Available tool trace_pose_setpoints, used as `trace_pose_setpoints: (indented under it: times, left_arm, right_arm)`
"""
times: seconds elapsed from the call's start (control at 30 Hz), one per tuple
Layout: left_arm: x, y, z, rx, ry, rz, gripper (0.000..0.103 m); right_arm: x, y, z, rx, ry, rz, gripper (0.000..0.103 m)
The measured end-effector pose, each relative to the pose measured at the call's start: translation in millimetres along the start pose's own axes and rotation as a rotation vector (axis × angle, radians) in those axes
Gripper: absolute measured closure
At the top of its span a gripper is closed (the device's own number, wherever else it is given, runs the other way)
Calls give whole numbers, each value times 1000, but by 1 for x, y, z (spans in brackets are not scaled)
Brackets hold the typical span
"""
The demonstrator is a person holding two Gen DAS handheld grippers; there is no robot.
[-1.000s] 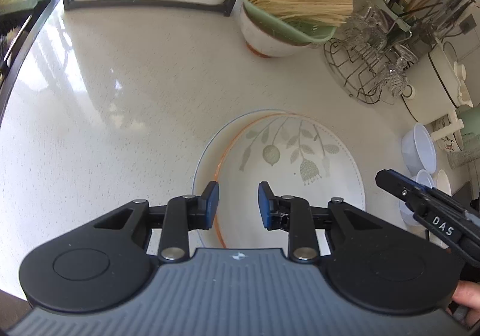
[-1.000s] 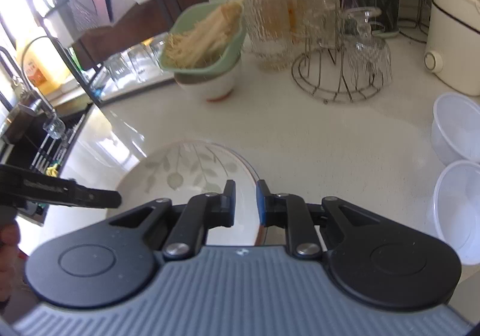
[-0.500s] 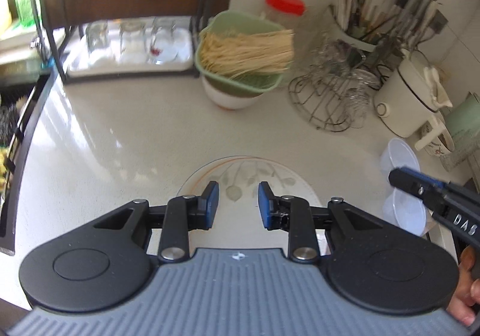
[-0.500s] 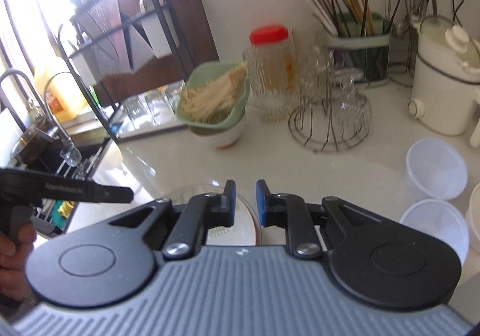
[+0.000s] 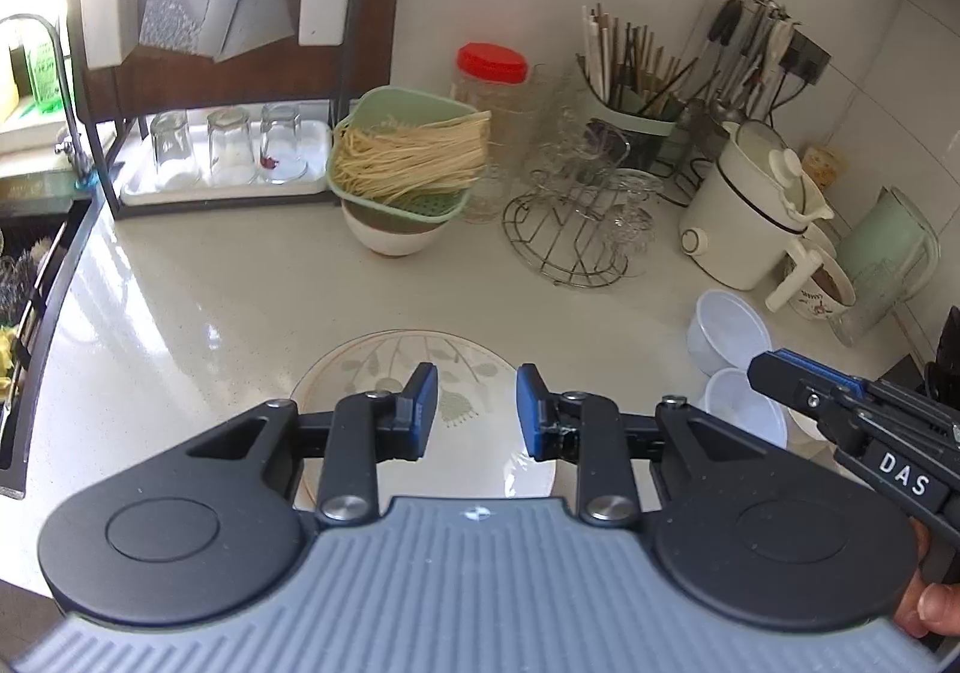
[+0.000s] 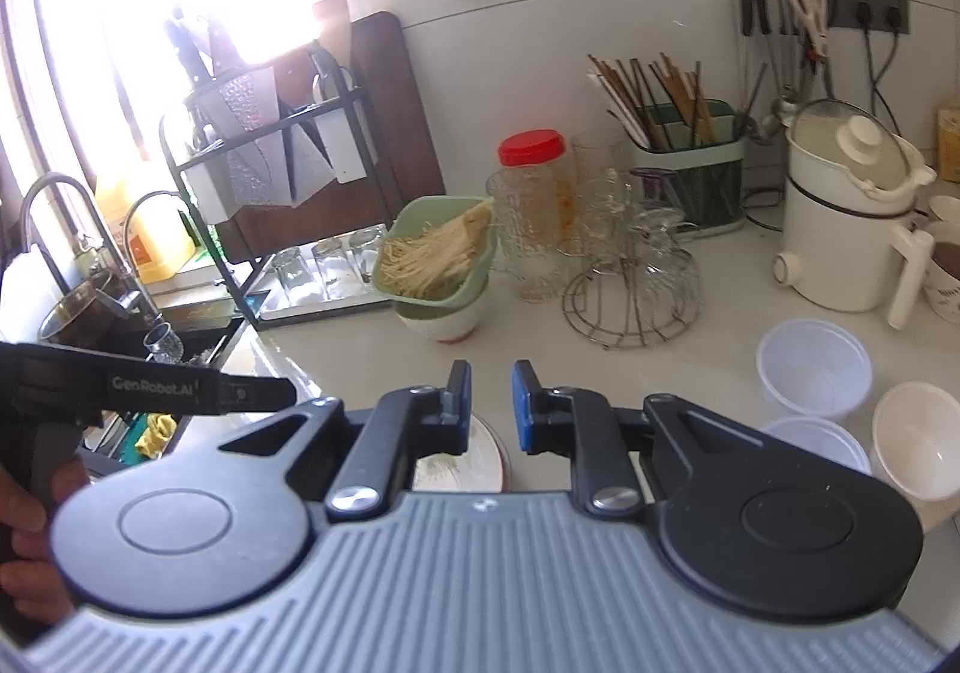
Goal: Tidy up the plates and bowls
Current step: 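Move both grippers to the rim of the nearest translucent plastic bowl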
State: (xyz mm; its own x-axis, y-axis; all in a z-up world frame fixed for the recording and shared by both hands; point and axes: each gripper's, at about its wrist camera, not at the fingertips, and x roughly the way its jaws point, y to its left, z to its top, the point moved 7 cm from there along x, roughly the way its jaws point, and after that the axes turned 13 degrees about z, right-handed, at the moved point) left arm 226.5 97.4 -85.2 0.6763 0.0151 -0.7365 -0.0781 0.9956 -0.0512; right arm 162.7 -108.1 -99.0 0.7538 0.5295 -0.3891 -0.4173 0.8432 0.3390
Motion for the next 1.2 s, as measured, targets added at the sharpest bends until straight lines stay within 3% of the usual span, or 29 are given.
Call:
trace_pose_setpoints:
  times: [0.17,0.33,0.53,0.73,1.2]
  left_arm:
    - [-5,-15,-11,-3,-13,-7,71]
    - [-11,-39,-20,-16,-35,0,71]
    - [-6,-78,-46,-48,5,-1,71]
    - [4,-115,-72,-26,29,7,71]
    - [62,-172,-63,34,62,-81,67]
  right_arm:
    - [-18,-13,-12,14,-31,-3,85]
    - [-25,-37,-29,-11,16,-6,85]
    - [-53,-64,-37,-27,25,5,85]
    - [-58,-96,-47,-37,35,-40,85]
    - [-42,-145,-47,66,29,-104,84]
